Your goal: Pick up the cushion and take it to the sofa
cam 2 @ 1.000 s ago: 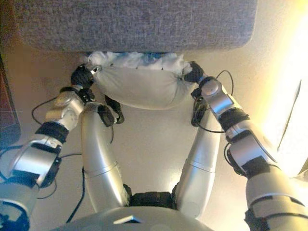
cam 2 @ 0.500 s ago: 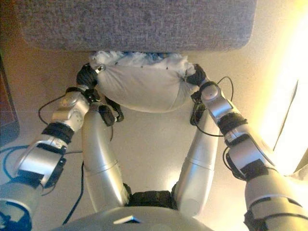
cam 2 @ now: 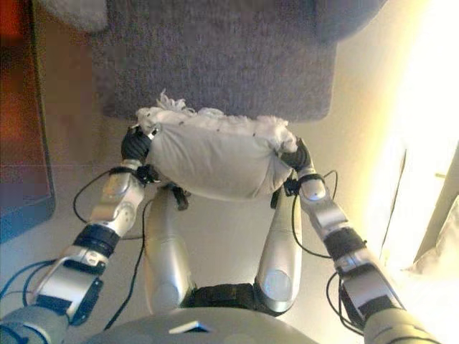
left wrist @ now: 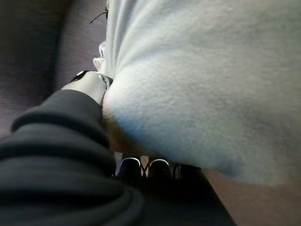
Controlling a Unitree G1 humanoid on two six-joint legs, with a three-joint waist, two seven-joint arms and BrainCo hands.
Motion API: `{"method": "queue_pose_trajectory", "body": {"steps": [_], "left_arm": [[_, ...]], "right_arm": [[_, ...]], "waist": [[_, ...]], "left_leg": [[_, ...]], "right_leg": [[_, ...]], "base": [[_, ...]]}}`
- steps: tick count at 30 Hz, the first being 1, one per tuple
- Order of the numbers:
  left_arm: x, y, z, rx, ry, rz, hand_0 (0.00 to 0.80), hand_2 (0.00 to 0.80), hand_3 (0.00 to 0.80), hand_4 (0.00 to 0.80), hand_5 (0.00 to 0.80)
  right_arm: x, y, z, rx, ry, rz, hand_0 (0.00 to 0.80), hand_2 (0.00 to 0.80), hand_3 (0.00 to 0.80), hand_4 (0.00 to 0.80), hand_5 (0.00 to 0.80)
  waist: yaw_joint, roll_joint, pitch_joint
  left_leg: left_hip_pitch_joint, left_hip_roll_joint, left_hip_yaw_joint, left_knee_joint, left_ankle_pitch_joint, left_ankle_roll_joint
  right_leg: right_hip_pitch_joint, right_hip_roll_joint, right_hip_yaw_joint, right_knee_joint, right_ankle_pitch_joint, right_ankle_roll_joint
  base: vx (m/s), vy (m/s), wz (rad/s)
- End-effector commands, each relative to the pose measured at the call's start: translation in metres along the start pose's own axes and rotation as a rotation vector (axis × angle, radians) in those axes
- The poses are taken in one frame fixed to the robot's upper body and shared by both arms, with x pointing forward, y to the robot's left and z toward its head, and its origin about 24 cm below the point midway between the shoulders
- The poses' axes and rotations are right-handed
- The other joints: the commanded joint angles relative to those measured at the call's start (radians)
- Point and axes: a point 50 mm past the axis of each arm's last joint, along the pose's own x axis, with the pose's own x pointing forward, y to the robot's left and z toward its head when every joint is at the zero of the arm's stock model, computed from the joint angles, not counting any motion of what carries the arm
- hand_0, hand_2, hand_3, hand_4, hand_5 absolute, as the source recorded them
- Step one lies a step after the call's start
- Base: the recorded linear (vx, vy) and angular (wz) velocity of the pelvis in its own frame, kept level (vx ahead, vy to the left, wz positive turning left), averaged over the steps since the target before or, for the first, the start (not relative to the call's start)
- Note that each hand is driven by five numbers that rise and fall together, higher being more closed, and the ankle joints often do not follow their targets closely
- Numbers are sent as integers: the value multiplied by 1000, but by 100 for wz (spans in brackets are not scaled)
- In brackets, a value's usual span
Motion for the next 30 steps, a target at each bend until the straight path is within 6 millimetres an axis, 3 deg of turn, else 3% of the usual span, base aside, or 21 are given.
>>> {"method": "queue_pose_trajectory", "body": {"steps": [1,5,8,9,11,15,16,18,19,21,22,27,30], "left_arm": [[4,-32,38,-21,-189,-149,800,800,800,800,800],[-3,-21,31,-20,-146,-110,800,800,800,800,800],[-13,-11,18,-68,-104,-62,800,800,800,800,800],[-17,-8,12,-73,-87,-44,800,800,800,800,800],[-22,-3,3,-74,-45,-31,800,800,800,800,800],[-35,0,-20,-44,64,-42,800,800,800,800,800],[-38,-2,-24,-29,85,-49,800,800,800,800,800],[-39,-10,-31,-22,123,-107,800,800,800,800,800],[-38,-14,-34,-18,137,-134,800,800,800,800,800],[-37,-20,-37,-18,158,-138,800,800,800,800,800],[-37,-22,-37,-16,161,-130,800,800,800,800,800],[-32,-27,-35,-2,164,-141,800,800,800,800,800],[-26,-30,-34,37,165,-159,800,800,800,800,800]], "right_arm": [[-2,-5,40,125,-229,19,800,800,800,800,800],[-6,-6,36,255,-200,36,800,800,800,800,800],[-2,-2,32,290,-156,51,800,800,800,800,800],[-2,1,31,292,-144,57,800,800,800,800,800],[-6,2,24,313,-128,53,800,800,800,800,800],[-22,3,-1,424,-54,40,800,800,800,800,800],[-27,2,-6,440,-46,35,800,800,800,800,800],[-36,-4,-16,464,-26,-20,800,800,800,800,800],[-38,-6,-19,475,-19,-44,800,800,800,800,800],[-37,-4,-22,504,-2,-49,800,800,800,800,800],[-36,-3,-21,511,2,-46,800,800,800,800,800],[-33,-2,-16,503,-9,-43,800,800,800,800,800],[-31,0,-18,487,17,-41,800,800,800,800,800]], "waist": [[29,1,-171],[51,-13,-221],[91,-20,-266],[102,-18,-285],[97,-17,-319],[94,-22,-396],[89,-25,-409],[66,-26,-433],[58,-24,-440],[63,-21,-460],[57,-21,-470],[65,-33,-490],[62,-35,-490]], "left_leg": [[58,-9,-16,-111,42,31],[137,-23,-71,-166,48,37],[233,-82,-156,-229,38,46],[277,-89,-158,-269,40,54],[347,-59,-85,-312,53,46],[468,-56,-29,-332,34,50],[496,-51,13,-329,27,47],[558,-33,170,-359,39,44],[592,-30,214,-386,47,48],[651,-62,186,-449,50,67],[671,-61,205,-468,52,72],[716,-108,193,-512,38,98],[724,-143,176,-518,24,128]], "right_leg": [[4,35,2,-125,151,-58],[93,46,9,-207,154,-54],[197,52,17,-330,186,-46],[233,56,18,-358,193,-43],[311,58,-12,-398,195,-40],[454,43,-45,-457,194,-34],[502,38,-72,-485,198,-33],[593,25,-167,-532,208,-27],[616,23,-196,-536,208,-27],[646,25,-197,-538,205,-27],[651,22,-196,-539,207,-26],[659,-4,-192,-522,253,-19],[625,-13,-158,-413,285,-25]], "base": [[140,-72,-3],[128,-37,-10],[168,70,-39],[191,84,-74],[191,42,-40],[272,17,15],[290,-1,29],[259,-6,68],[204,35,91],[178,119,88],[129,132,55],[43,80,-1],[26,116,-2]]}}
